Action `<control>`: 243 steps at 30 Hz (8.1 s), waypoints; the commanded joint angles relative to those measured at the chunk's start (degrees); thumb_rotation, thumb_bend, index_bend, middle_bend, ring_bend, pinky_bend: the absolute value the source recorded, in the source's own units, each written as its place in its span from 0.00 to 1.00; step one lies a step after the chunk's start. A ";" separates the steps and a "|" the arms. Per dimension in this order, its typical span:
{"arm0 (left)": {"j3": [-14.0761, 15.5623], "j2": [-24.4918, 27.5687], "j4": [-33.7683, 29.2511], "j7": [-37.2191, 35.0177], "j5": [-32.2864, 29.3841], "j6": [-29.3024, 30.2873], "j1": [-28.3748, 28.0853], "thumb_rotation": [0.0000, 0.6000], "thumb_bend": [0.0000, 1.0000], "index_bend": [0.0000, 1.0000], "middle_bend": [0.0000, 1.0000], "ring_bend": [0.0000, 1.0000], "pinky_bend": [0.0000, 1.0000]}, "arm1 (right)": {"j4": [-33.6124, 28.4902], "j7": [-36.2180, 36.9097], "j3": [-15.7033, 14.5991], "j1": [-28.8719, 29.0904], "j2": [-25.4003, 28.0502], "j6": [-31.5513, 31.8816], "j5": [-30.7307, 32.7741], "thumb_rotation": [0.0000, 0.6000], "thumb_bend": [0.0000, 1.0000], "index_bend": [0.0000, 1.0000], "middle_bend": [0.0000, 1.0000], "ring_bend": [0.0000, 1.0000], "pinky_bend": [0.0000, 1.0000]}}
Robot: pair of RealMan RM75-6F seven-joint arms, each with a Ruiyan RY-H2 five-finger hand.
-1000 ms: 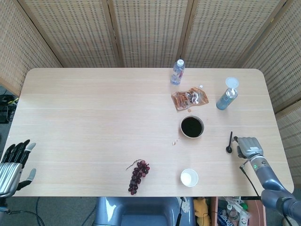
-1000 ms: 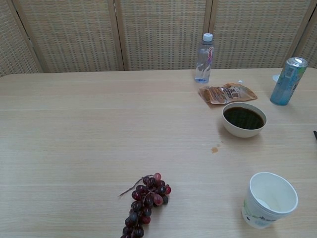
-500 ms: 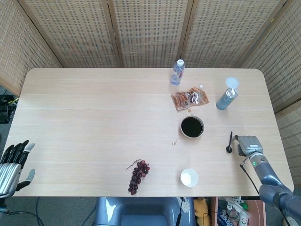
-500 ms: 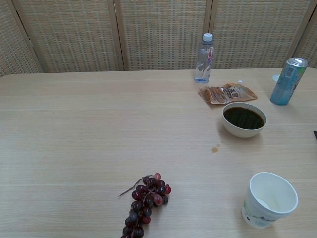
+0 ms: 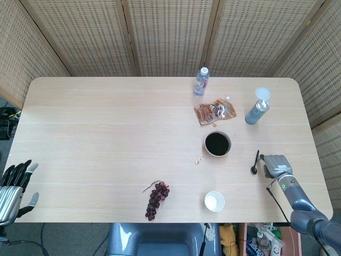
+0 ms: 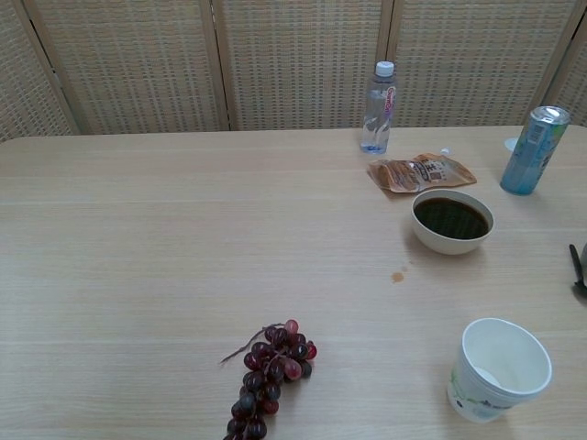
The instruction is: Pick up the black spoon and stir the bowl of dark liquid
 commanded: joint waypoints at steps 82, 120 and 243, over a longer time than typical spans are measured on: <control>0.24 -0.83 0.90 -0.85 0.60 -0.44 -0.11 1.00 0.44 0.00 0.00 0.00 0.00 | -13.72 1.82 -4.42 -6.00 5.17 8.40 -7.76 1.00 0.92 0.29 0.97 1.00 1.00; 0.58 -0.88 0.90 -0.80 0.82 0.12 0.54 1.00 0.44 0.00 0.00 0.00 0.00 | -10.24 1.86 -1.77 -3.34 4.92 7.06 -10.25 1.00 0.92 0.31 0.97 1.00 1.00; 0.01 -2.03 8.44 -8.20 -0.15 -0.81 0.28 1.00 0.44 0.00 0.00 0.00 0.00 | -7.82 -21.23 0.37 -4.72 -11.27 20.64 -6.08 1.00 0.48 0.57 0.95 1.00 1.00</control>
